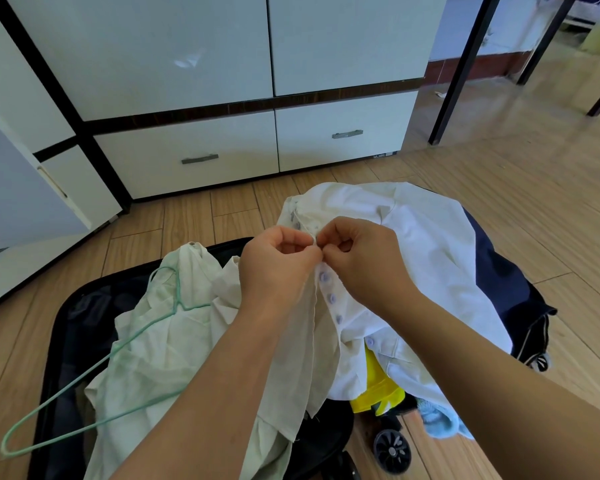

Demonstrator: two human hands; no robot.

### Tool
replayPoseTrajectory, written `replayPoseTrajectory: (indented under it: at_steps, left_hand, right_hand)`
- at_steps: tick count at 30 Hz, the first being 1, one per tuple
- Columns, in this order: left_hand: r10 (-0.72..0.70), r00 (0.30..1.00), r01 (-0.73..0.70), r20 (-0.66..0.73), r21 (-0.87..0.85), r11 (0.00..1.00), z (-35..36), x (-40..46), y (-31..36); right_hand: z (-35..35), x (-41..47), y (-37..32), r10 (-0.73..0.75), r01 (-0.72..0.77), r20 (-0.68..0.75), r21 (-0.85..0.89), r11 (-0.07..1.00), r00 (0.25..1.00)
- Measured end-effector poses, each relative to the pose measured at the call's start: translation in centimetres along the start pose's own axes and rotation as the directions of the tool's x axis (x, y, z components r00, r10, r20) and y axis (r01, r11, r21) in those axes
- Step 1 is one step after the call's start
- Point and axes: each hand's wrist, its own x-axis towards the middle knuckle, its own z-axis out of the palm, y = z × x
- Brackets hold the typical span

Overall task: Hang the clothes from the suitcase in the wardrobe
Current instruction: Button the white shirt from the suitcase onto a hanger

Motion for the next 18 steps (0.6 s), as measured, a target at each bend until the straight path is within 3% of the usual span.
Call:
replayPoseTrajectory:
  at_steps: [13, 18]
  left_hand:
    - [0.066, 0.993, -0.053, -0.094, 0.139, 0.989, 0.21, 0.32, -0.36]
    - [0.079, 0.995, -0.07, -0.06, 0.132, 0.989, 0.17, 0.19, -0.31]
  right_hand:
    - [0.1, 0.13, 0.65, 0.087, -0.086, 0.0, 0.143, 0.986, 0.996]
    - [0.1, 0.28, 0.8, 0.092, -0.091, -0.007, 0.098, 0.991, 0.996]
